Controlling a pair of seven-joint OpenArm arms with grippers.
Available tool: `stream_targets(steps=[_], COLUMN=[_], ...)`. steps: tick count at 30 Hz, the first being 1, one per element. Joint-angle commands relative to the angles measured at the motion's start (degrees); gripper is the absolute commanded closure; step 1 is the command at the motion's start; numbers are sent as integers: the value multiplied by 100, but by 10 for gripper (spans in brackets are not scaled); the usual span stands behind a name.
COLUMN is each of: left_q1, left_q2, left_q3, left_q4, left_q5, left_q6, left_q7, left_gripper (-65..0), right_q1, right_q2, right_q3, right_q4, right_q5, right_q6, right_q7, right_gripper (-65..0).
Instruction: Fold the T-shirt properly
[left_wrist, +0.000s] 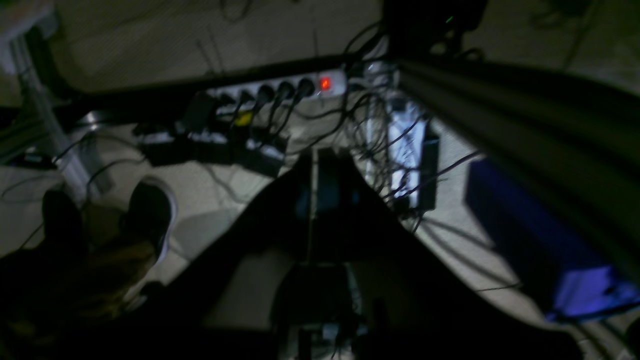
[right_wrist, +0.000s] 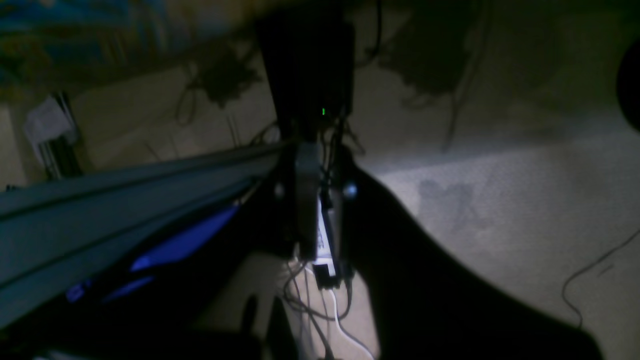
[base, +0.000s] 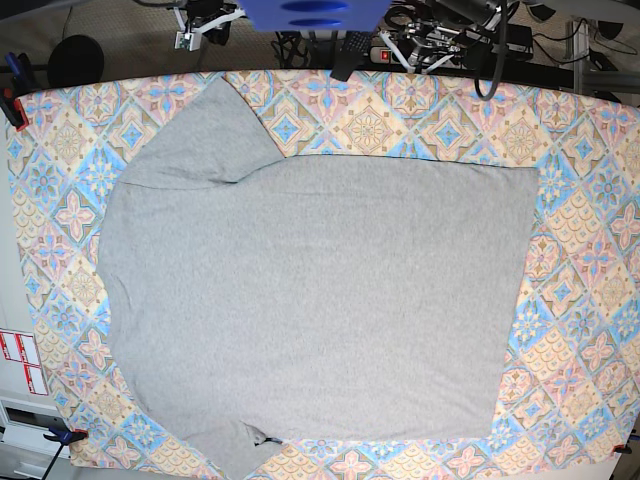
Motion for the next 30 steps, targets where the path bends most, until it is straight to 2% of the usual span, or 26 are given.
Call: stream_targets(steps=[1,6,10,13,17,20,30], left_q1=[46,327,450,538,538,521,547], left_q2=[2,46,37,29,-7,-15,-15], left_q3=[-7,11,-7,-7,-7,-7,-7], left_q4=[-14,12,12,12,12,12,12], left_q5=[-34,-7,-25,-34,-25,-25,-34], left_q6=[5,5,-3,-3,-3,-3,-3], left_q7=[-30,-13,-13,-13,225,436,436], left_gripper=[0,0,0,0,0,0,0], right_q1=[-69,-227,-227,-262,-271,-350,-394], right_q2=[36,36,36,203,414,423,379], right_q3=[7,-29,-37,-46,15,24,24], right_q4=[-10,-10,12,329,636,751,821], right_q5=[-12,-20,-29,-38,-20,-12,-3], right_q6=[34,34,42,42,42,42,42], right_q7=[149,123,-493,-730,-721,-704,-844], right_gripper=[-51,-51,-51,-51,-51,-51,-51])
